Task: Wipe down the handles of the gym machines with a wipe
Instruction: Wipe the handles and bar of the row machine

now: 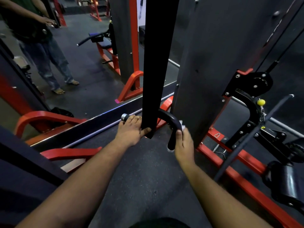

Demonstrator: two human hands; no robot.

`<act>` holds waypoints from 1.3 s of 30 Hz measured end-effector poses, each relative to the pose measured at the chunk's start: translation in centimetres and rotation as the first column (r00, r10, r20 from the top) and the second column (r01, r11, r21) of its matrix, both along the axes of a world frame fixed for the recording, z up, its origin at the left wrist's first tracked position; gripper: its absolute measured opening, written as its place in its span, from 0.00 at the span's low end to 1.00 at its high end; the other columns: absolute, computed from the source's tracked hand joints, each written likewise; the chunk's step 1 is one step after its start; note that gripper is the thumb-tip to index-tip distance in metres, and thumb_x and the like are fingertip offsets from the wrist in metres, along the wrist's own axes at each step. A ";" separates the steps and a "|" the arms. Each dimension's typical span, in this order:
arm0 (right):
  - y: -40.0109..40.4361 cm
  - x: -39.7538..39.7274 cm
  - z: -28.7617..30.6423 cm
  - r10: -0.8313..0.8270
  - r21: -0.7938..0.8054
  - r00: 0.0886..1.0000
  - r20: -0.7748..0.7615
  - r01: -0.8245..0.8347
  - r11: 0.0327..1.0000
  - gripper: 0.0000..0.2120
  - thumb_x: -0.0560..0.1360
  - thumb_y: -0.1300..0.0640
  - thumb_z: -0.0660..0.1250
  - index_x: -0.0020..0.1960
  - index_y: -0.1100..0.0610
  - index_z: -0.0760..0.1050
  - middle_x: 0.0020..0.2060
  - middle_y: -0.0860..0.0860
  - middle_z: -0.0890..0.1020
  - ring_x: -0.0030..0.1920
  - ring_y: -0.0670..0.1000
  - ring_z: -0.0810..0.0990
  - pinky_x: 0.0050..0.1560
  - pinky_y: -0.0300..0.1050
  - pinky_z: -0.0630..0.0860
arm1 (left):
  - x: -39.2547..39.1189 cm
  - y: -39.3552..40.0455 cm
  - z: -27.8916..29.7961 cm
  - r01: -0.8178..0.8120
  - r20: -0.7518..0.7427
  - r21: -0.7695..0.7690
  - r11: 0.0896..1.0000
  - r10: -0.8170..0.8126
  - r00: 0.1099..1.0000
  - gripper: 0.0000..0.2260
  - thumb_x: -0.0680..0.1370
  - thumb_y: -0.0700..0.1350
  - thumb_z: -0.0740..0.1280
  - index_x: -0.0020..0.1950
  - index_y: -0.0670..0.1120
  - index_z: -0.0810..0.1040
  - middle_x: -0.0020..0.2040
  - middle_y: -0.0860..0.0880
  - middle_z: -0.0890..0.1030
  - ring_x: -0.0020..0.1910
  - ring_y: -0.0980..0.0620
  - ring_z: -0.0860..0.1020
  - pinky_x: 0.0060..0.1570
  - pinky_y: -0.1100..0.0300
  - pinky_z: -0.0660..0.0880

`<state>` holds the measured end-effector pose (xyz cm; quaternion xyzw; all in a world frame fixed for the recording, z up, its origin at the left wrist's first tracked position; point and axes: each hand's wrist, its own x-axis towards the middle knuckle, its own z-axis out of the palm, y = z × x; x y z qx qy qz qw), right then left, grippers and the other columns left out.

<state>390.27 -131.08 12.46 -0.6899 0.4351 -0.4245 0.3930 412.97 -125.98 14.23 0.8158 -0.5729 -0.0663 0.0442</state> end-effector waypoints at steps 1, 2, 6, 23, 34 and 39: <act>0.3 -0.4 -1.7 0.043 0.136 0.999 0.026 -0.046 0.990 0.41 0.74 0.22 0.50 0.71 0.52 0.71 0.63 0.46 0.78 0.65 0.46 0.76 0.63 0.35 0.70 | -0.1 0.0 0.1 -0.003 -0.001 0.005 1.000 0.003 1.000 0.37 0.79 0.72 0.48 0.82 0.53 0.58 0.81 0.55 0.60 0.81 0.52 0.55 0.71 0.44 0.60; 0.4 -0.7 -2.8 0.094 0.228 0.995 0.038 -0.100 0.969 0.46 0.70 0.18 0.49 0.69 0.52 0.73 0.61 0.47 0.80 0.63 0.45 0.78 0.64 0.38 0.72 | -0.1 0.0 0.1 -0.005 -0.002 0.011 1.000 0.005 1.000 0.38 0.78 0.72 0.47 0.82 0.53 0.57 0.81 0.55 0.60 0.81 0.52 0.54 0.71 0.43 0.61; -2.2 -0.1 0.1 0.204 0.296 0.966 0.156 -0.243 0.924 0.44 0.63 0.15 0.49 0.44 0.52 0.81 0.40 0.50 0.83 0.45 0.50 0.84 0.52 0.50 0.78 | -0.3 0.2 0.0 -0.003 -0.005 0.024 1.000 0.004 1.000 0.38 0.77 0.72 0.46 0.83 0.53 0.55 0.82 0.55 0.59 0.81 0.52 0.54 0.72 0.42 0.60; -0.4 1.4 4.5 0.088 -0.284 0.991 0.105 -0.054 0.957 0.11 0.84 0.58 0.62 0.63 0.56 0.79 0.62 0.49 0.81 0.66 0.47 0.77 0.70 0.50 0.72 | -0.3 0.2 0.1 -0.006 0.009 0.006 1.000 0.005 1.000 0.35 0.79 0.71 0.50 0.81 0.52 0.59 0.80 0.54 0.62 0.80 0.52 0.56 0.71 0.45 0.60; 1.1 -1.9 -0.9 0.071 -0.183 0.997 0.016 -0.067 0.981 0.13 0.83 0.61 0.59 0.59 0.45 0.74 0.64 0.54 0.80 0.66 0.42 0.76 0.64 0.47 0.74 | -0.2 0.2 0.3 -0.012 -0.027 0.033 0.999 0.013 1.000 0.41 0.76 0.74 0.45 0.83 0.52 0.56 0.82 0.54 0.58 0.82 0.51 0.53 0.74 0.41 0.58; 0.4 0.8 3.0 -0.177 0.064 0.968 0.175 0.168 0.984 0.06 0.85 0.56 0.58 0.58 0.53 0.72 0.47 0.40 0.77 0.47 0.32 0.76 0.51 0.38 0.70 | -0.3 0.0 0.3 -0.009 -0.025 0.050 0.999 0.011 1.000 0.37 0.80 0.71 0.49 0.83 0.52 0.55 0.83 0.54 0.57 0.82 0.51 0.52 0.74 0.40 0.57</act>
